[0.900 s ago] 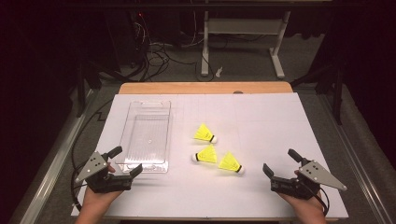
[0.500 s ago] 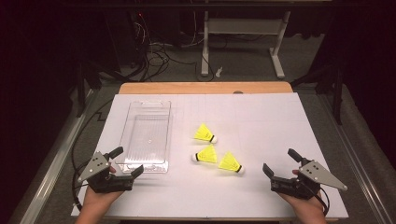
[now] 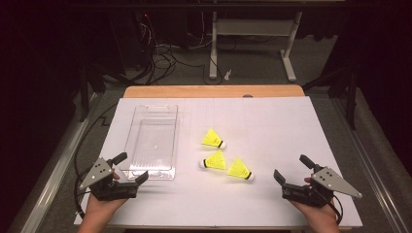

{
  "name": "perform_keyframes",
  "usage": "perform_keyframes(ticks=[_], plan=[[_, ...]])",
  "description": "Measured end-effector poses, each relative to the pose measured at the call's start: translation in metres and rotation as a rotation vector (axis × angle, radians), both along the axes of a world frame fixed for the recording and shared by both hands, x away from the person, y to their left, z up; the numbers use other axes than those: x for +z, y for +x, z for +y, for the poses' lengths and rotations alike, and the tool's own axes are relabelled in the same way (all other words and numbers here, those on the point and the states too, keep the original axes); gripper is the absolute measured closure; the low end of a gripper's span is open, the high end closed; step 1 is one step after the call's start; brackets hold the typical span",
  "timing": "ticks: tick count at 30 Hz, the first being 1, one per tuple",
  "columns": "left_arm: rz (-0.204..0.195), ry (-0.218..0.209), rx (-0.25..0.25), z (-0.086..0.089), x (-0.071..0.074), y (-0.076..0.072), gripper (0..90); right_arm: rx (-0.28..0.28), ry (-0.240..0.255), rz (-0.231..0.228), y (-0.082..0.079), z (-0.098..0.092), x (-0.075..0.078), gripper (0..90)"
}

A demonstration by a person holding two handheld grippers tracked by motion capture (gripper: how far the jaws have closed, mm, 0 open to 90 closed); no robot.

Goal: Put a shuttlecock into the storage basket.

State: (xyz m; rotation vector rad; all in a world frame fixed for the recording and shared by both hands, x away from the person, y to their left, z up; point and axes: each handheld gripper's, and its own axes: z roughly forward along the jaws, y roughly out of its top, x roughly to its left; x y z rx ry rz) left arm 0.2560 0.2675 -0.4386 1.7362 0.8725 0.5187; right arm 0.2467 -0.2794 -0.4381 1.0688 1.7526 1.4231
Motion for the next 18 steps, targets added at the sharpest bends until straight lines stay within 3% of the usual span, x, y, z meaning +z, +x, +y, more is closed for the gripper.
perform_keyframes(ticks=[13, 18], plan=[[0.016, -0.029, 0.077, 0.022, 0.004, 0.002, 1.3, -0.003, 0.010, -0.003, 0.000, -0.001, 0.002, 1.7], [0.017, -0.003, 0.115, 0.032, 0.002, 0.001, 1.1, -0.005, 0.011, -0.005, 0.000, -0.002, 0.002, 1.7]])
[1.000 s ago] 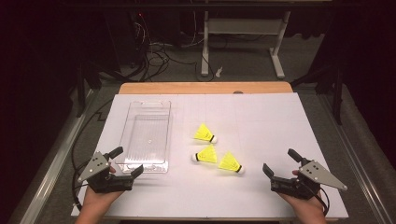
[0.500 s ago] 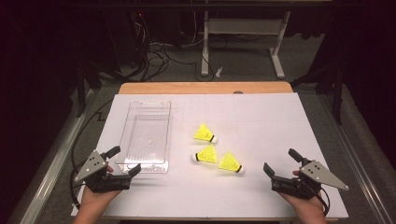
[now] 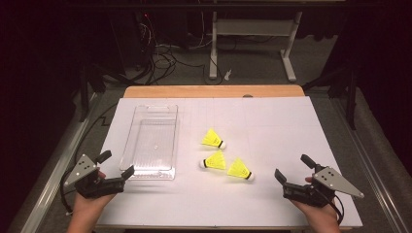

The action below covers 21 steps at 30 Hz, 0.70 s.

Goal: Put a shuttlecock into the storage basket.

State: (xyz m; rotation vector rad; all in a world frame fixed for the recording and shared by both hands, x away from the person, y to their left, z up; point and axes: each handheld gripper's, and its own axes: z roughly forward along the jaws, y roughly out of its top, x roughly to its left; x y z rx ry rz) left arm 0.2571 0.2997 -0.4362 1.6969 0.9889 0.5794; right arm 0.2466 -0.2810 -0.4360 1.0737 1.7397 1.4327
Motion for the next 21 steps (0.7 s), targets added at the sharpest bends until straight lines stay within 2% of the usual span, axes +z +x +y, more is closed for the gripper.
perform_keyframes(ticks=[4, 10, 12, 14, 21], plan=[[-0.002, 0.024, 0.010, 0.002, 0.000, -0.003, 0.7, -0.002, 0.000, -0.001, 0.000, 0.000, 0.000, 1.7], [0.008, 0.001, 0.017, 0.006, 0.000, -0.003, 0.3, 0.000, -0.001, 0.009, 0.001, 0.001, -0.002, 1.7], [0.021, -0.013, 0.016, 0.008, -0.001, -0.002, 0.3, 0.001, 0.001, 0.013, 0.002, 0.001, -0.003, 1.6], [0.037, -0.008, 0.034, 0.009, -0.002, -0.001, 0.2, 0.001, 0.001, 0.014, 0.002, 0.000, -0.003, 1.7], [0.075, 0.000, 0.041, 0.012, -0.003, -0.001, 0.3, -0.006, -0.006, 0.014, 0.003, 0.001, -0.004, 1.4]])
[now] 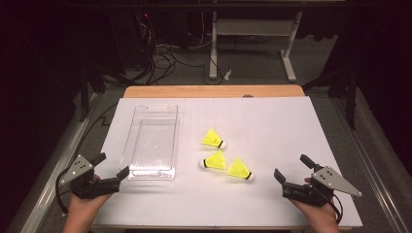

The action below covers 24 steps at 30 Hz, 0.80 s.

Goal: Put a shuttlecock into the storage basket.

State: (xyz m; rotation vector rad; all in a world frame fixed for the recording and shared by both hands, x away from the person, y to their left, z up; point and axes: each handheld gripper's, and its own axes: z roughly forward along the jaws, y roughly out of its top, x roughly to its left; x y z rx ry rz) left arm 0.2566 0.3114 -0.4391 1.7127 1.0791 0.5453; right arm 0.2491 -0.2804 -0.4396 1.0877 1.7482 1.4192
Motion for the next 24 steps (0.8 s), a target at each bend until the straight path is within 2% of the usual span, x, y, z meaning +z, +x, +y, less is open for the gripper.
perform_keyframes(ticks=[1, 3, 7, 11, 15, 21, 24], plan=[[0.014, -0.003, -0.002, 0.001, 0.001, -0.001, 0.2, 0.001, -0.006, 0.002, 0.000, 0.000, 0.000, 1.5], [0.018, -0.008, -0.005, 0.001, 0.002, -0.002, 0.2, -0.002, -0.007, 0.005, 0.000, 0.000, -0.001, 1.4], [0.060, 0.030, -0.018, 0.001, -0.001, -0.004, 0.2, 0.000, -0.007, 0.005, 0.001, -0.001, -0.001, 1.4], [0.085, 0.034, -0.026, 0.001, -0.004, -0.003, 0.2, 0.005, -0.007, 0.006, 0.001, -0.001, -0.001, 1.4], [0.106, 0.067, -0.037, -0.002, -0.007, -0.001, 0.2, 0.007, -0.014, 0.005, 0.000, 0.000, -0.001, 1.2], [0.131, 0.068, -0.030, 0.000, -0.010, 0.000, 0.2, 0.009, -0.020, 0.014, 0.001, 0.001, -0.002, 1.1], [0.152, 0.088, -0.037, -0.002, -0.011, 0.001, 0.3, 0.009, -0.023, 0.013, 0.001, 0.001, -0.002, 0.9]])
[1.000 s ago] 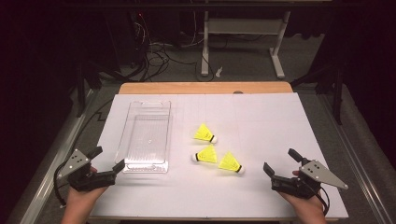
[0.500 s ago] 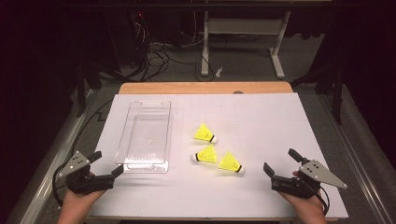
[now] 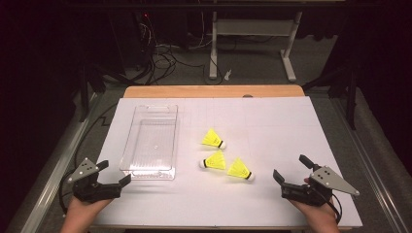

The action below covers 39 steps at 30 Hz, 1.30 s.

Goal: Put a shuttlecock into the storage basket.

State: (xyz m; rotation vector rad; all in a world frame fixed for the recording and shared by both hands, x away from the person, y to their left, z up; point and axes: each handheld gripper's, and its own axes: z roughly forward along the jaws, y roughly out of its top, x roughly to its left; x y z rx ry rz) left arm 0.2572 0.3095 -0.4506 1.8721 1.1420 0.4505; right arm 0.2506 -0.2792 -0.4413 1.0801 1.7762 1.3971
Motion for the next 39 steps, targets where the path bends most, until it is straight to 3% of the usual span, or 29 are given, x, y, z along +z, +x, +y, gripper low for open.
perform_keyframes(ticks=[8, 13, 22, 31, 39], plan=[[0.088, 0.047, -0.024, -0.006, -0.007, 0.005, 0.2, -0.001, -0.006, 0.011, 0.001, 0.000, -0.001, 0.9], [0.124, 0.065, -0.019, -0.006, -0.010, 0.006, 0.2, -0.001, -0.011, 0.019, 0.001, 0.001, -0.001, 0.8], [0.194, 0.135, -0.032, -0.010, -0.013, 0.009, 0.7, -0.007, -0.013, 0.030, 0.003, 0.000, -0.001, 0.4], [0.264, 0.132, -0.018, -0.008, -0.011, 0.011, 0.7, 0.005, -0.019, 0.030, 0.002, 0.004, -0.001, 0.3], [0.287, 0.128, -0.008, -0.006, -0.009, 0.012, 0.7, -0.010, -0.011, 0.039, 0.002, 0.004, -0.001, 0.3]])
